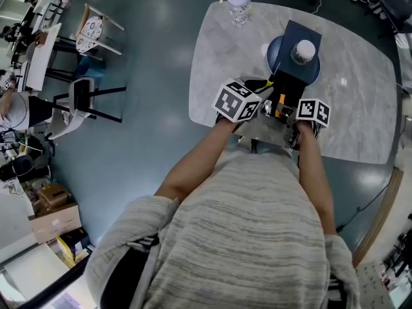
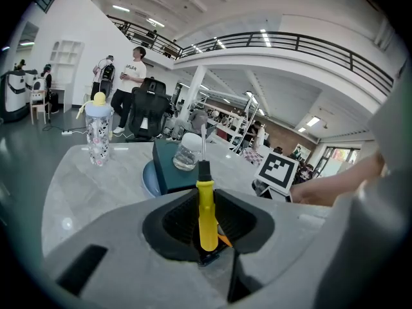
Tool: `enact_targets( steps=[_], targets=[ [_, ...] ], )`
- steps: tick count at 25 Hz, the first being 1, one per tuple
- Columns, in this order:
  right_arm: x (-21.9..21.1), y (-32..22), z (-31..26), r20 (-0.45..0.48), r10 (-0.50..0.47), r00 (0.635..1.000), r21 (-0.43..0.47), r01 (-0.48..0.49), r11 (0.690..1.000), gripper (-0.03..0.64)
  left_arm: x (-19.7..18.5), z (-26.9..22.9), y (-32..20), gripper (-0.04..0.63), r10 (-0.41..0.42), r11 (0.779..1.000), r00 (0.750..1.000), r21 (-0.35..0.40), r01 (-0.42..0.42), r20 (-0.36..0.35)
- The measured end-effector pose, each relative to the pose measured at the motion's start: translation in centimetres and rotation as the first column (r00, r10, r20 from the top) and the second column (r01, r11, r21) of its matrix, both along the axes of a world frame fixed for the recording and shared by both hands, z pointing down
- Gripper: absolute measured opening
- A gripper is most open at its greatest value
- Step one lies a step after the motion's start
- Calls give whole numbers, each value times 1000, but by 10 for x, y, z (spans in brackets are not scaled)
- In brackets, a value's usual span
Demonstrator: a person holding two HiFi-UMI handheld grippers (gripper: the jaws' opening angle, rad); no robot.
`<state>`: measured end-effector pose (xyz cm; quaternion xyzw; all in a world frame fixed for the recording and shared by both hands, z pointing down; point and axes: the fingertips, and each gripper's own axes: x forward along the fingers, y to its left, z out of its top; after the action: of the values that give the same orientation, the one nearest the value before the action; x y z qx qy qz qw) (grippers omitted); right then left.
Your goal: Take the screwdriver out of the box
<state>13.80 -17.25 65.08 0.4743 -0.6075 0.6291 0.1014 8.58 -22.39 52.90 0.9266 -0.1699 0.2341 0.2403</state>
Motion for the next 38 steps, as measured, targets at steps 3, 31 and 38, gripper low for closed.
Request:
enact_targets(
  steps=[3, 31, 38],
  targets=[
    [-2, 3, -8, 4, -13, 1000, 30, 13, 999, 110, 0, -2, 1, 87, -2, 1000, 1000, 1, 2, -3],
    [22, -37, -140, 17, 8, 1000, 566, -17, 824, 110, 21, -52, -5, 87, 6, 999, 996, 44, -2, -90],
    [20, -41, -185, -70, -3, 998, 695, 51, 717, 110, 24, -74, -5, 87, 9, 997, 991, 79, 1, -133]
  ],
)
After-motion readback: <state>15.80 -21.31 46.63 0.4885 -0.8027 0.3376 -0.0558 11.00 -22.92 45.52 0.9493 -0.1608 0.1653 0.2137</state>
